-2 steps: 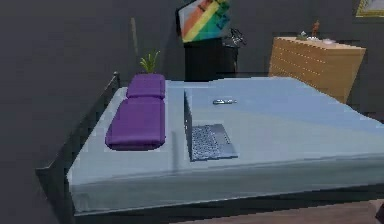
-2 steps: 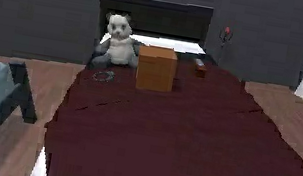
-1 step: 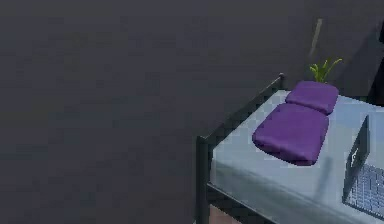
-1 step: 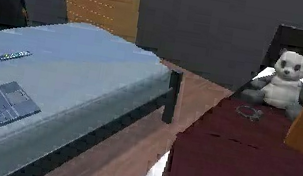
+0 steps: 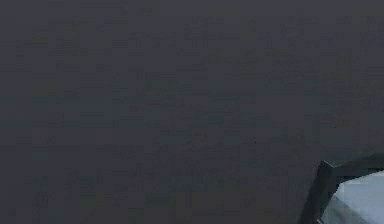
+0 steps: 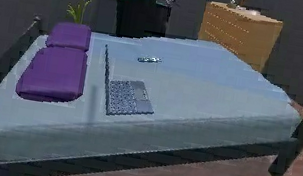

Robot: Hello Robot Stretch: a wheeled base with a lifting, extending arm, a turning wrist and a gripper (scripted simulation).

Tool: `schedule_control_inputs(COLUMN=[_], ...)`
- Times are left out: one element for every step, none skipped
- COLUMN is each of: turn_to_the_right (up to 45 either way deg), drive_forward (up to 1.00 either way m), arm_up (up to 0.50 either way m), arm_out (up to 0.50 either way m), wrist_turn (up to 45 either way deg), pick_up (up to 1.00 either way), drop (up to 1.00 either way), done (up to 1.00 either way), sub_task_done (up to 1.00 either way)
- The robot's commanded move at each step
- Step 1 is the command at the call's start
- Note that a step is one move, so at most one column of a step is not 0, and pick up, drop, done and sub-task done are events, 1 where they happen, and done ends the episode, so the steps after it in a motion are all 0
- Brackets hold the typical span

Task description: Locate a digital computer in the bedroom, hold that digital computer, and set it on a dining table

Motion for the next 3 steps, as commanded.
schedule_control_inputs(turn_to_the_right=[45.0, 45.0, 0.0], drive_forward=[0.0, 0.0, 0.15], arm_up=[0.0, 0.0, 0.0], arm_out=[0.0, 0.0, 0.0], wrist_turn=[0.0, 0.0, 0.0], pick_up=[0.0, 0.0, 0.0], drop=[0.0, 0.0, 0.0], done=[0.0, 0.0, 0.0], sub_task_done=[0.0, 0.0, 0.0])
